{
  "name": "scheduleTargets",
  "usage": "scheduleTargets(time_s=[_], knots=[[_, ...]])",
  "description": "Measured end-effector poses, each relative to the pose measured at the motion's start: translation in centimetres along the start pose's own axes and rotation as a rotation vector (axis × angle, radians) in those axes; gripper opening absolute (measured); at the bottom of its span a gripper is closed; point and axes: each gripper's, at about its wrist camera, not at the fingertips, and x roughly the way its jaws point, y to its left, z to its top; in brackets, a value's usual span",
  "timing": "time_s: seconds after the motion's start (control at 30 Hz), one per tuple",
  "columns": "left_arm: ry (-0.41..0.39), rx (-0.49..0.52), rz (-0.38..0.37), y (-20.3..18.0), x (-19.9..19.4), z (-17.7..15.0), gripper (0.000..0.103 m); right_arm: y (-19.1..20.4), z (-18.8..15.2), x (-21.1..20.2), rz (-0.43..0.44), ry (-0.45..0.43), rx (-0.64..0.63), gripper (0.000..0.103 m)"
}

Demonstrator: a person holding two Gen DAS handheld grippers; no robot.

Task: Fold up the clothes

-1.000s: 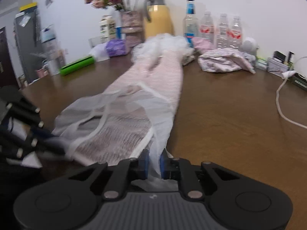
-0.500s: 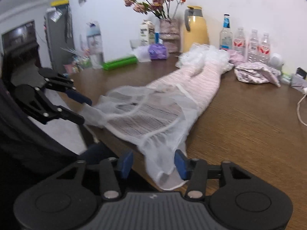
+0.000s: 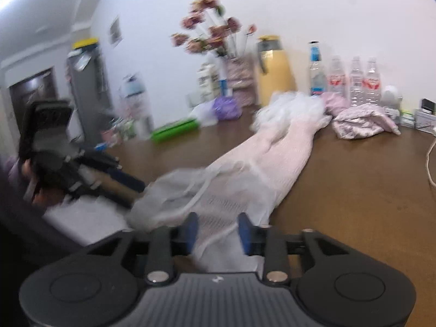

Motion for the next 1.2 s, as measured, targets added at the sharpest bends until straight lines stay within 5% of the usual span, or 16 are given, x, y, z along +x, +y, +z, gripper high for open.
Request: scheduleTargets(time_s=[0.1, 0.17, 0.23, 0.27, 0.33, 0.37, 0.47, 0.63, 0.7, 0.73, 0.77, 0.83, 0.93, 1.03, 1.2], knots=[[0.056, -0.005, 0.158, -1.2, 3.7, 1.8, 0.07, 0.2, 1.7, 3.4, -0.154, 0.044, -0.058, 0.05], [0.109, 0.01, 0.247, -2.1, 5.8, 2.5, 0.05, 0.2, 2.2, 5.7, -0.192, 0.106, -0.085, 0.048], [0.142, 0.017, 0.294, -2.5, 6.9, 2.6, 0.045, -0.1, 2.2, 7.3, -0.209, 0.145, -0.07, 0.048], [0.131, 0.013, 0.307, -2.7, 6.9, 2.6, 0.031, -0.3, 2.1, 7.8, -0.215, 0.153, -0.056, 0.043], [0.124, 0.004, 0.301, -2.8, 6.7, 2.4, 0.006, -0.4, 1.7, 8.7, -0.236, 0.166, -0.042, 0.016], [0.119, 0.002, 0.312, -2.7, 6.5, 2.2, 0.005, -0.3, 1.5, 8.9, -0.256, 0.171, -0.049, 0.003], [0.113, 0.013, 0.36, -2.4, 5.9, 1.7, 0.003, 0.6, 1.0, 9.1, -0.309, 0.185, -0.117, 0.002], [0.105, -0.015, 0.346, -1.6, 4.9, 1.4, 0.005, 2.8, 0.3, 9.1, -0.36, 0.201, -0.269, 0.004], [0.081, -0.027, 0.314, -1.2, 4.0, 1.4, 0.011, 3.3, 0.6, 8.3, -0.333, 0.203, -0.299, 0.024], [0.069, -0.014, 0.302, -1.1, 3.3, 1.4, 0.022, 3.6, 0.7, 7.6, -0.323, 0.198, -0.313, 0.029], [0.058, -0.002, 0.29, -0.9, 2.6, 1.4, 0.046, 3.8, 0.9, 6.6, -0.309, 0.186, -0.323, 0.03], [0.042, -0.007, 0.298, -0.3, 2.1, 1.1, 0.066, 4.0, 1.3, 3.7, -0.22, 0.115, -0.327, 0.03], [0.02, -0.021, 0.317, 0.8, 1.5, 0.6, 0.068, 3.9, 1.7, 0.4, -0.09, -0.031, -0.31, 0.031], [0.007, -0.036, 0.34, 1.8, 1.5, 0.4, 0.072, 2.9, 2.6, 2.4, -0.173, -0.053, -0.247, 0.03], [0.001, 0.03, 0.277, 1.3, 1.8, -0.3, 0.072, -0.1, 3.0, 8.9, -0.182, 0.115, -0.093, 0.009]])
